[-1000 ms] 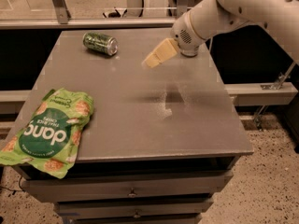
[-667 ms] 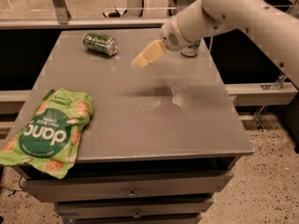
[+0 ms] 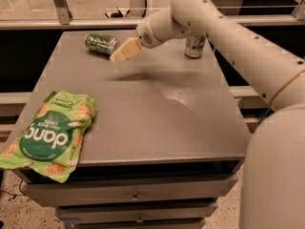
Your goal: Pick green can
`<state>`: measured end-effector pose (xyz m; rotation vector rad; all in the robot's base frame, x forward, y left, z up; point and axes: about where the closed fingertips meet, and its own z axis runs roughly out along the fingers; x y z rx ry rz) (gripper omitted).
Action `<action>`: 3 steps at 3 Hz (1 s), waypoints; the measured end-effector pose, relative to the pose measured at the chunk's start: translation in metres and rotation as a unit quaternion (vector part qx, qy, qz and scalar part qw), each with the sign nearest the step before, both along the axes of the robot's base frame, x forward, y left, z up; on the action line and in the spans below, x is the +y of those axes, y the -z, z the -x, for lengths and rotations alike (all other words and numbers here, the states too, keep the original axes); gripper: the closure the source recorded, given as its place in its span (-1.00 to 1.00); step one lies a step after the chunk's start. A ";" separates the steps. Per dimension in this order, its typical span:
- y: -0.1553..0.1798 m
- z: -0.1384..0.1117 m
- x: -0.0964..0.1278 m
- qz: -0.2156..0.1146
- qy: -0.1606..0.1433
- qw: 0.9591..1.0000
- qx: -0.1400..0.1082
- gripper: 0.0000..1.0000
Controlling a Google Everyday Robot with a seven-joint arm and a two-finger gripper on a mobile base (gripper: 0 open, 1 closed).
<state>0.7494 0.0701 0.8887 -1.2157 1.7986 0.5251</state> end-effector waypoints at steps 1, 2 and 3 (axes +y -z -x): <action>0.009 -0.037 0.036 -0.017 -0.009 1.000 -0.021 -1.00; 0.020 -0.066 0.063 -0.038 -0.010 0.999 -0.024 -1.00; 0.030 -0.079 0.076 -0.052 -0.005 0.999 -0.015 -0.65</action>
Offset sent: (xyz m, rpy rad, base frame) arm 0.1046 0.0893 -0.0286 0.1293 -0.0594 0.0106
